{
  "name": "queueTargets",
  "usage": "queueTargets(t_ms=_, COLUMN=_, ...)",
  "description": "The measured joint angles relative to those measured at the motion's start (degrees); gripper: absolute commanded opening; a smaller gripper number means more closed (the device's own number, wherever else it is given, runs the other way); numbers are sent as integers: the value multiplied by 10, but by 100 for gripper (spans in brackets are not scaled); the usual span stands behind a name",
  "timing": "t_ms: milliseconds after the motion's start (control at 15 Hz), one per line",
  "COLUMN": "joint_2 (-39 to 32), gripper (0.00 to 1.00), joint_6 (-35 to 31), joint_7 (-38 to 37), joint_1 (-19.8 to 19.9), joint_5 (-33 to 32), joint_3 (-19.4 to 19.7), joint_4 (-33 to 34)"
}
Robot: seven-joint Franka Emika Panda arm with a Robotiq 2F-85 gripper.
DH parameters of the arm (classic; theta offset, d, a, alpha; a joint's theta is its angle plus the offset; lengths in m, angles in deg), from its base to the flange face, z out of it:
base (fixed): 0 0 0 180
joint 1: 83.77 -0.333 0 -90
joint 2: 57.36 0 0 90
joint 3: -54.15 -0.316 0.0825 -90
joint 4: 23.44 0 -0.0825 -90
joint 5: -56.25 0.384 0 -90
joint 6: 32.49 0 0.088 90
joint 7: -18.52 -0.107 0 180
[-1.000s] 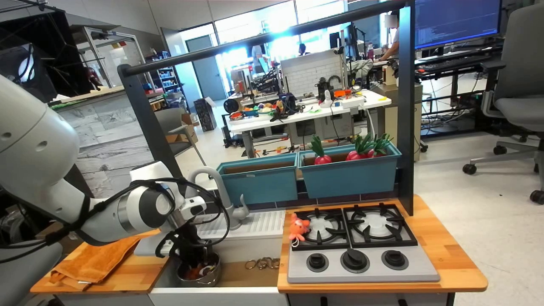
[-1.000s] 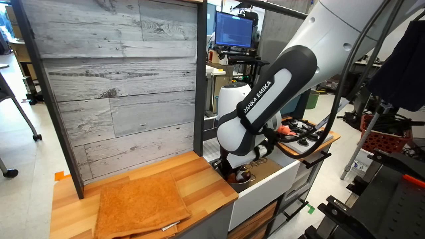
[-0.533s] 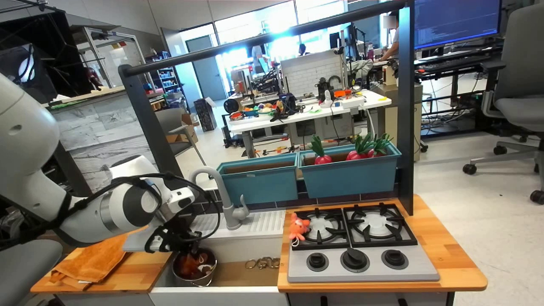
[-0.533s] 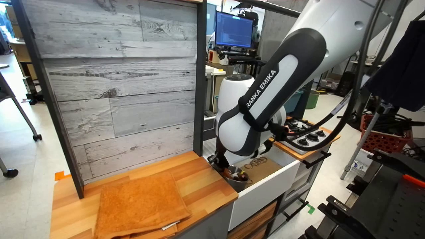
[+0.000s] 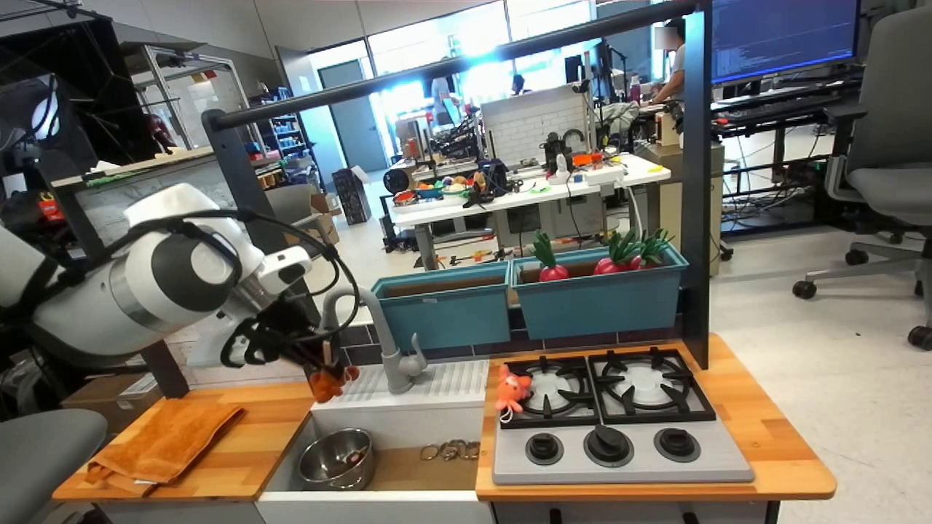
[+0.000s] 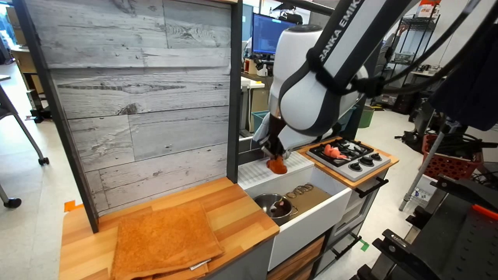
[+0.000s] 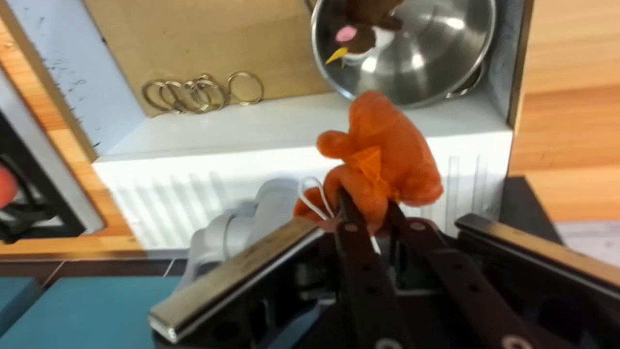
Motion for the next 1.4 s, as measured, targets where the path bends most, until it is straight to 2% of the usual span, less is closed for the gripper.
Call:
queueTargets(t_ms=200, joint_2=60, gripper=3, joint_6=-11, joint_7=-13, joint_1=33, joint_5=24, joint_3=22, joint_4=-44)
queueTargets(t_ms=400, joint_2=90, gripper=3, joint_6=-12, joint_7=-13, joint_1=110, joint_5=50, joint_3=23, joint_4=-52)
queueTargets(t_ms=667, joint_2=89, gripper=3, joint_6=-23, joint_7=-22, joint_1=198, joint_5=90, joint_3=25, joint_4=-48)
queueTargets(t_ms=800, joint_2=81, gripper=3, joint_6=-32, joint_7=-43, joint_1=225, joint_5=110, joint_3=27, joint_4=-41)
queueTargets(t_ms=1000, joint_2=63, gripper=3, joint_6=-34, joint_7=-89, joint_1=242, joint_5=146, joint_3=32, joint_4=-23)
queueTargets(t_ms=1067, joint_2=57, gripper=37, joint_6=-35, joint_7=-107, joint_1=243, joint_5=158, joint_3=35, joint_4=-16)
queueTargets(t_ms=1133, joint_2=51, gripper=38, joint_6=-36, joint_7=-126, joint_1=243, joint_5=170, joint_3=36, joint_4=-9)
queueTargets(t_ms=1200, joint_2=45, gripper=44, joint_6=-38, joint_7=-147, joint_1=243, joint_5=181, joint_3=37, joint_4=-2)
queueTargets(t_ms=1400, joint_2=27, gripper=67, joint_6=-62, joint_7=-213, joint_1=240, joint_5=205, joint_3=40, joint_4=16)
